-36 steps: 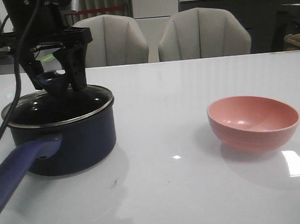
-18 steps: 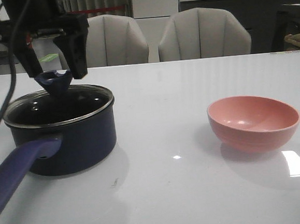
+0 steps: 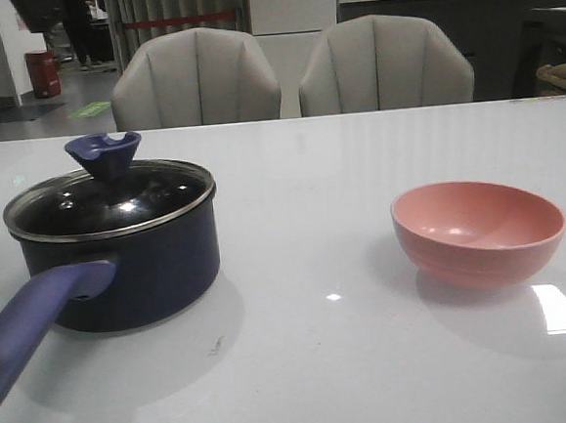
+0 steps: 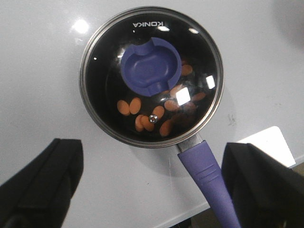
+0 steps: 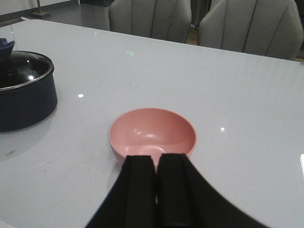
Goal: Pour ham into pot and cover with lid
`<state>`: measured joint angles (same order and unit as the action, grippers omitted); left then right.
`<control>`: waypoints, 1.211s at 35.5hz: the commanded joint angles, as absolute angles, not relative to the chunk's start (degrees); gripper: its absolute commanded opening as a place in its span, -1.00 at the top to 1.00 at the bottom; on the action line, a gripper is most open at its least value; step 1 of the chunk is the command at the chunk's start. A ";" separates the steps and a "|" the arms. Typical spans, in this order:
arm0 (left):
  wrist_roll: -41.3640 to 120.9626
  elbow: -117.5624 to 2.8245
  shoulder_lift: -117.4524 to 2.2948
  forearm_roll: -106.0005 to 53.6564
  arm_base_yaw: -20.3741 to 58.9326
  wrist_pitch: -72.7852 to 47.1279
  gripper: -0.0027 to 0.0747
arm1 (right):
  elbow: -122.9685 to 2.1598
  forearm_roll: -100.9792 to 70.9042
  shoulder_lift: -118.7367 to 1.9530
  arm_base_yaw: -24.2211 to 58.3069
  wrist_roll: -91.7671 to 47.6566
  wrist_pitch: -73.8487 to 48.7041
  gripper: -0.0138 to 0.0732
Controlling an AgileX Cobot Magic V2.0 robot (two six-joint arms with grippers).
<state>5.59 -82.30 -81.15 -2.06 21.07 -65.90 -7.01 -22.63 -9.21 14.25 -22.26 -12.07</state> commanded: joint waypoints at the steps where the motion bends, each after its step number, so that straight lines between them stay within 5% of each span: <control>1: 5.77 -77.45 -73.16 -1.91 21.50 -58.57 -0.63 | -8.45 -23.11 -9.67 14.36 -22.36 -7.92 0.35; 24: 5.77 -33.23 -31.47 -5.08 21.50 -24.84 -0.63 | -8.45 -23.11 -9.67 14.36 -22.36 -7.92 0.35; 35: 5.77 -19.82 -12.79 -8.43 21.50 -15.59 -0.63 | -8.45 -23.11 -9.67 14.36 -22.36 -7.92 0.35; 43: 5.77 -14.85 -9.87 -8.43 21.50 -9.57 -0.60 | -8.45 -23.11 -9.67 14.36 -22.36 -7.92 0.35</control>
<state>5.92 -14.45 -9.46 -7.60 21.07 -16.32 -7.01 -22.63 -9.21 14.25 -22.26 -12.07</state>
